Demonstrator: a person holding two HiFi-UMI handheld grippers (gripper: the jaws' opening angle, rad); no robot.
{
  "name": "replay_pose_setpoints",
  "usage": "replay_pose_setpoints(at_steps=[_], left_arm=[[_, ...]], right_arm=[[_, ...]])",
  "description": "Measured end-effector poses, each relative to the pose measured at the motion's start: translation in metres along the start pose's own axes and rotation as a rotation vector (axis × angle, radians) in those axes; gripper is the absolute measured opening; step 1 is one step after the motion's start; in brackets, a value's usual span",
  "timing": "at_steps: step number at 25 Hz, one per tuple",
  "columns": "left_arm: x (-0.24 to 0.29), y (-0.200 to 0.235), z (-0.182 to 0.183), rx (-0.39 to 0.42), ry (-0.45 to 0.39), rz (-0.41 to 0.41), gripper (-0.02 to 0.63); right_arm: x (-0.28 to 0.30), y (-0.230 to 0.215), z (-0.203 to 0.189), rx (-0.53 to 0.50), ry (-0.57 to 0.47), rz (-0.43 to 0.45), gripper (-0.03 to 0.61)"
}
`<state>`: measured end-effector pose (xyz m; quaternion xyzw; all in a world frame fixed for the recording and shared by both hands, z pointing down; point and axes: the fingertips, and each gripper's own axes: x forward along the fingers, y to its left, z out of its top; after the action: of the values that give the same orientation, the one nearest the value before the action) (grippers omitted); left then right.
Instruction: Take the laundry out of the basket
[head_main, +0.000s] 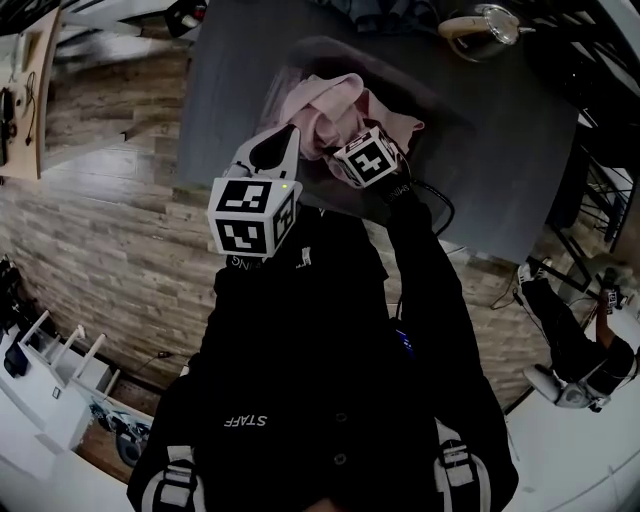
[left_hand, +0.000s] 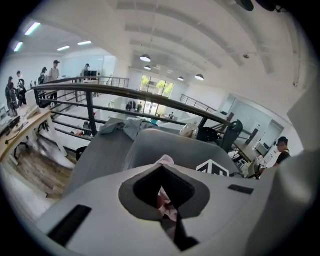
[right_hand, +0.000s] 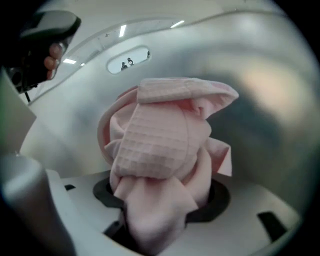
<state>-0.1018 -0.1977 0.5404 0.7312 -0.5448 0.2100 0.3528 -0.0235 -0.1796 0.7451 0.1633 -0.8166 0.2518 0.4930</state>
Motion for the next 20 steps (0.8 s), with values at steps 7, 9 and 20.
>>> replay_pose_setpoints(at_steps=[7,9,20], left_arm=[[-0.054,0.002,0.033,0.002,-0.159,0.025,0.000],[-0.072,0.001,0.044,0.011,-0.211,0.029,0.000],[-0.148,-0.046,0.105,0.085,-0.460,-0.001,0.000]], right_arm=[[-0.116,0.013,0.043,0.033,-0.270,-0.110,0.331],[-0.155,0.020,0.055,0.070,-0.366,-0.159,0.331],[-0.342,0.053,0.082,0.208,-0.802,-0.409,0.333]])
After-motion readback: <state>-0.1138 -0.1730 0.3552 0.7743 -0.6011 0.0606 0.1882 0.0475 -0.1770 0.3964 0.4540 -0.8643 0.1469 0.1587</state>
